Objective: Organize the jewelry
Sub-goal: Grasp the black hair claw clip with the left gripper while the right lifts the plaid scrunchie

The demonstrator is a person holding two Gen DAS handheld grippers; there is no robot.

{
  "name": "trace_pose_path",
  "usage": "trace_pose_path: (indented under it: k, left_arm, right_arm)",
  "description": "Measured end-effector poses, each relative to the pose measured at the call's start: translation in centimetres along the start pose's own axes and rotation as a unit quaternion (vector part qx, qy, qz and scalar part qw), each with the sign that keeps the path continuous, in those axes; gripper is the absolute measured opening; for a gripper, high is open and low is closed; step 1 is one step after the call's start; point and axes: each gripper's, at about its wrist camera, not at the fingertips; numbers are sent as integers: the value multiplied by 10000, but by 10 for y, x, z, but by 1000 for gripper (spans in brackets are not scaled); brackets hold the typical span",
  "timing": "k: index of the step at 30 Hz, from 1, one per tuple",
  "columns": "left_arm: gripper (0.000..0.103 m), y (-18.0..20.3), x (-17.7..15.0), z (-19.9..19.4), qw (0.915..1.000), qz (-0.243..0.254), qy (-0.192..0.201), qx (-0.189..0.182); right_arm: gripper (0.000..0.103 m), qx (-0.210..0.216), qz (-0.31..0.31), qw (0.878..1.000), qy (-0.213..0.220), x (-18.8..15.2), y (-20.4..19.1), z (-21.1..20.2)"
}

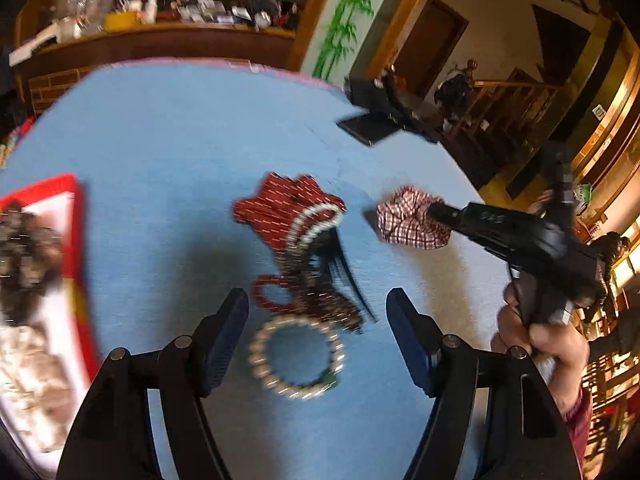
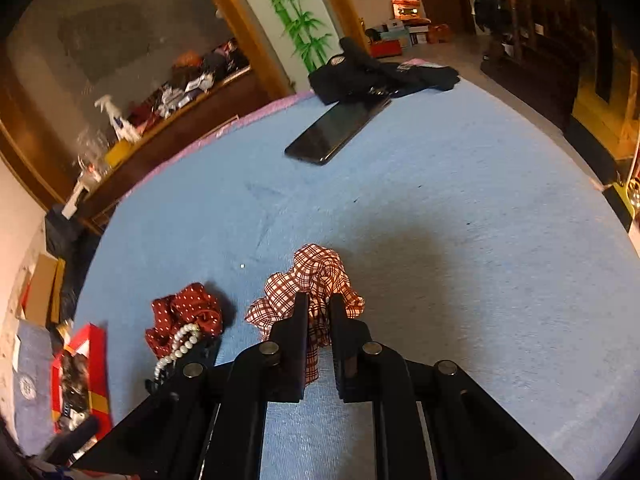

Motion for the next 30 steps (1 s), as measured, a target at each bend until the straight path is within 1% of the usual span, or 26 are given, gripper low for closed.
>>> trace_pose_path:
  k: [3, 4, 5, 6, 7, 9, 10, 11, 12, 13, 15, 16, 18, 21, 24, 27, 30]
  left_arm:
    - [70, 22, -1, 19, 9996, 225, -100, 146]
    - [70, 30, -3, 24, 9989, 348, -69, 295]
    - [69, 37, -5, 31, 9972, 511, -57, 547]
    - [63, 41, -6, 38, 9954, 627, -56, 725]
    - [47, 43, -7, 46, 9940, 698, -87, 839]
    - [44, 42, -8, 61, 9929, 688, -217, 944]
    - [38, 39, -9, 64, 9934, 644, -188, 935]
    - [35, 36, -10, 64, 9932, 643, -149, 959]
    - [27, 32, -11, 62, 9932, 653, -127, 959]
    - [27, 29, -13, 59, 9941, 631, -104, 877]
    - [25, 16, -18, 43, 9969, 531, 33, 586]
    - [25, 14, -22, 36, 9969, 577, 101, 530]
    - [25, 8, -30, 17, 9955, 718, 303, 539]
    - [25, -4, -43, -10, 9959, 687, 527, 276]
    - [25, -14, -58, -24, 9944, 731, 674, 358]
    - [25, -25, -70, -28, 9936, 630, 844, 405]
    - [25, -32, -78, -35, 9905, 572, 1102, 587]
  right_arm:
    - [10, 57, 25, 10000, 34, 0, 0, -5]
    - [10, 69, 27, 10000, 19, 0, 0, -5]
    - [10, 80, 54, 10000, 3, 0, 1, -6]
    - [10, 98, 79, 9999, -17, -1, 1, -6]
    - [10, 119, 90, 9999, -43, -1, 0, -4]
    - [10, 131, 83, 9999, -68, 0, -1, -2]
    - [10, 123, 75, 9999, -66, 0, -2, -2]
    - [10, 132, 57, 9999, -65, -1, -3, -3]
    - [10, 141, 42, 9999, -58, 0, -4, -3]
    - [10, 138, 34, 9999, -36, 0, -5, -4]
    - [10, 134, 2, 9999, 15, 1, -6, -7]
    - [10, 139, -3, 9999, 27, 1, -6, -8]
    - [10, 193, 12, 9998, 9, 0, -7, -8]
    - [11, 338, 14, 9994, -42, -3, -11, -11]
    - [11, 432, -147, 9990, -24, -8, -23, -16]
    - [11, 550, -332, 9979, -50, -16, -38, -19]
    - [11, 708, -469, 9964, -39, -28, -54, -26]
Point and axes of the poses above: each gripper's, at about its wrist camera, not at the fingertips, and z roughly the way its jaws point, y to its right, x to its top, and after that the axes turned 7 degrees about x, right-handed
